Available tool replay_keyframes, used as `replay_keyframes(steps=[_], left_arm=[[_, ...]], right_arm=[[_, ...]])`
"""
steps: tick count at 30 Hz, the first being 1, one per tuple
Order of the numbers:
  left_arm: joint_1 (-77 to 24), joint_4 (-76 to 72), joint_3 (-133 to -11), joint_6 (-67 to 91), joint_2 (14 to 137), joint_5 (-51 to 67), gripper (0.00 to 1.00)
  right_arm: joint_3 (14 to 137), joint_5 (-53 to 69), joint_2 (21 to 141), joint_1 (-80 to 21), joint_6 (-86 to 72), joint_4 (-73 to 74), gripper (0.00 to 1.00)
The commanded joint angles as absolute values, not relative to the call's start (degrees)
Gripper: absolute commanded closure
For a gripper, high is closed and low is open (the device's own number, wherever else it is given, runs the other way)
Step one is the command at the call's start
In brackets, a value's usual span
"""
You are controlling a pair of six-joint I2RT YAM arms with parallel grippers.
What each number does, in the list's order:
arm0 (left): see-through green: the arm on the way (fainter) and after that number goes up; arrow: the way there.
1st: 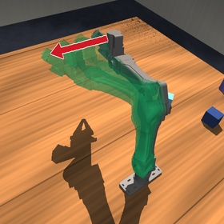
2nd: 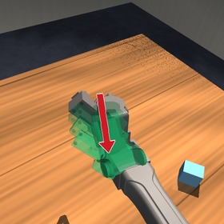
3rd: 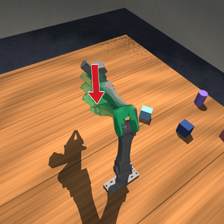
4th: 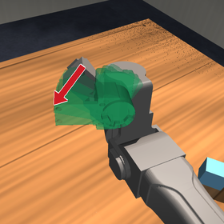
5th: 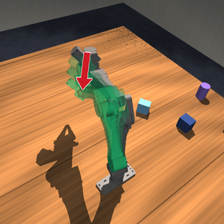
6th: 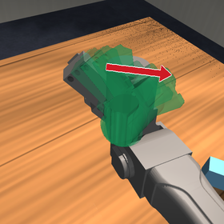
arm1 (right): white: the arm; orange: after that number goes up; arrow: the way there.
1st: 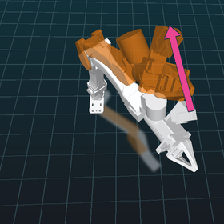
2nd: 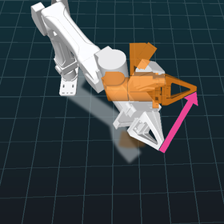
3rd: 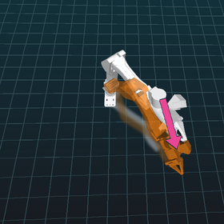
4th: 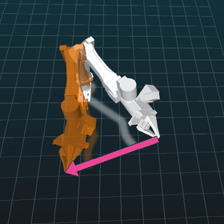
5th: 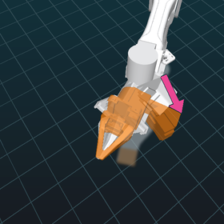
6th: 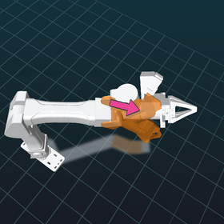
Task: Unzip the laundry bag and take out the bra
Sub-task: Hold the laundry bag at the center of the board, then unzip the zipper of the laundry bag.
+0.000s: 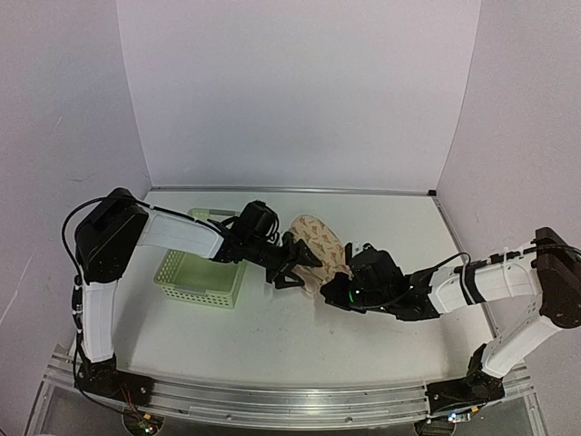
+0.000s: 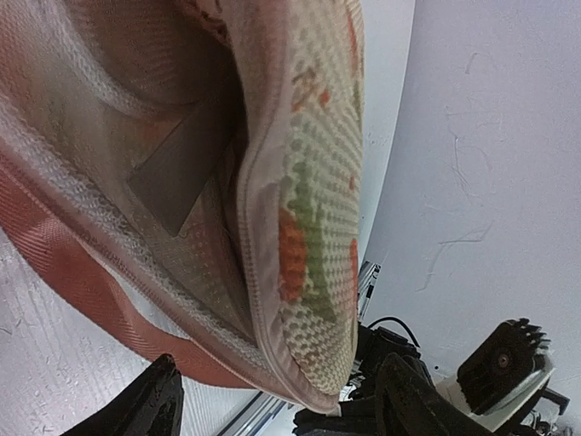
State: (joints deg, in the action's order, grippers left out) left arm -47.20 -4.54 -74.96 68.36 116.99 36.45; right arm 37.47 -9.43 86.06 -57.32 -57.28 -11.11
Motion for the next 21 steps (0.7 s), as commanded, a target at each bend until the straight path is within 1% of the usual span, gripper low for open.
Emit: replay_keyframes(steps=[1, 2, 4, 8, 11, 16, 17, 21], left_arm=[[-48.31, -7.54, -78.77, 70.45, 119.14, 37.63, 0.28], [-48.43, -7.62, -79.24, 70.56, 119.53, 37.70, 0.28], [-48.51, -7.70, -79.98, 70.78, 120.15, 37.65, 0.31], [-48.52, -7.82, -80.67, 70.84, 120.91, 37.34, 0.46], [-48.52, -7.92, -80.64, 70.91, 121.15, 37.21, 0.61], [-48.56, -8.00, -80.71, 70.76, 121.29, 36.98, 0.96], [-48.51, -8.00, -80.69, 70.75, 121.29, 37.00, 1.00], [-48.45, -8.00, -80.54, 70.38, 120.85, 36.92, 1.00]], right_arm=[[38.07, -9.04, 85.12, -57.88, -56.00, -14.57, 1.00], [37.95, -9.00, 85.04, -57.86, -55.91, -14.63, 1.00], [37.64, -8.91, 84.84, -57.85, -55.90, -14.88, 1.00], [36.83, -8.88, 84.09, -57.87, -55.90, -15.19, 1.00], [36.06, -8.88, 83.49, -58.04, -55.90, -15.21, 1.00], [34.34, -9.29, 81.76, -58.49, -56.14, -15.06, 1.00], [33.91, -9.39, 81.21, -58.50, -56.20, -14.91, 1.00], [31.44, -10.39, 78.58, -58.62, -56.33, -13.13, 1.00]])
